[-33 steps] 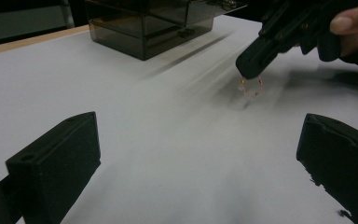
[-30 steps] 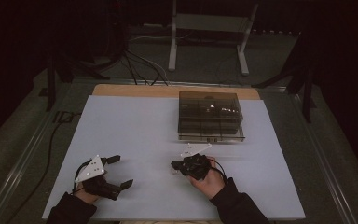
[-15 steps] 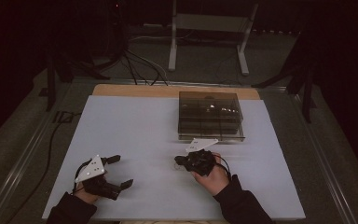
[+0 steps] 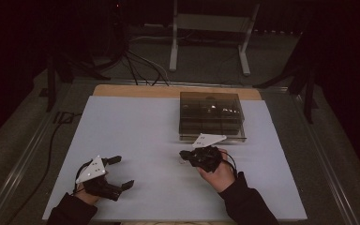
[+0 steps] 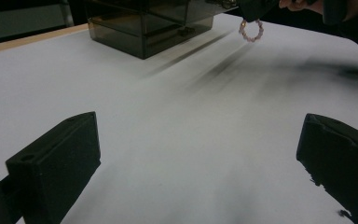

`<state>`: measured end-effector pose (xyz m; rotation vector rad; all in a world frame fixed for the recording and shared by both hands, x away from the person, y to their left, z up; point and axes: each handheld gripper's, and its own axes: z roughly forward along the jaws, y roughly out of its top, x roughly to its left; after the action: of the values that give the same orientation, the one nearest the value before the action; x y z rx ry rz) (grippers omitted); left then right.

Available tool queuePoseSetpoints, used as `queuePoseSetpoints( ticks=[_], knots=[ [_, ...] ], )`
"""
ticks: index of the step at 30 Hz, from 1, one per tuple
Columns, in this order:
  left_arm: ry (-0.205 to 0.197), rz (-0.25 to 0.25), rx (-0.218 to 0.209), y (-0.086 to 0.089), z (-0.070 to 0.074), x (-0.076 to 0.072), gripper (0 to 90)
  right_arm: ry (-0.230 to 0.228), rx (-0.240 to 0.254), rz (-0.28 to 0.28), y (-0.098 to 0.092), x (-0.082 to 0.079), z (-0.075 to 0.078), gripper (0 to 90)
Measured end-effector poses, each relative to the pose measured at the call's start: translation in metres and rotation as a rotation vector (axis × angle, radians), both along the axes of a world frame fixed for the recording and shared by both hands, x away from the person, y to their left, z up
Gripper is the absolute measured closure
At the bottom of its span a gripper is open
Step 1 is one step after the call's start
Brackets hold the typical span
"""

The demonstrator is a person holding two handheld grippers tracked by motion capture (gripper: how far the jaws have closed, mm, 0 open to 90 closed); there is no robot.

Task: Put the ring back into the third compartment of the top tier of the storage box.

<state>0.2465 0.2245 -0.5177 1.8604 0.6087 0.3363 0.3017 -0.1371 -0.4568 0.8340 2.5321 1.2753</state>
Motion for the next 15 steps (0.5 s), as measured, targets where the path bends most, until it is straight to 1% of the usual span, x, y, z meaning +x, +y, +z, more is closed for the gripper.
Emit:
queuePoseSetpoints(
  ticks=[6, 9, 10, 15],
  knots=[
    [0.001, 0.001, 0.002, 0.000, 0.000, 0.000, 0.6, -0.013, 0.014, -0.017, -0.006, 0.003, 0.007, 88.5],
    [0.001, 0.000, 0.001, 0.000, 0.000, 0.000, 0.7, -0.010, 0.024, -0.019, -0.008, 0.004, 0.009, 88.4],
    [0.002, 0.000, -0.001, 0.000, 0.000, 0.001, 0.7, -0.019, 0.023, -0.026, -0.010, 0.005, 0.012, 88.5],
    [0.001, -0.001, 0.001, 0.000, 0.000, 0.000, 0.7, -0.032, 0.036, -0.043, -0.015, 0.008, 0.017, 88.4]
  ],
)
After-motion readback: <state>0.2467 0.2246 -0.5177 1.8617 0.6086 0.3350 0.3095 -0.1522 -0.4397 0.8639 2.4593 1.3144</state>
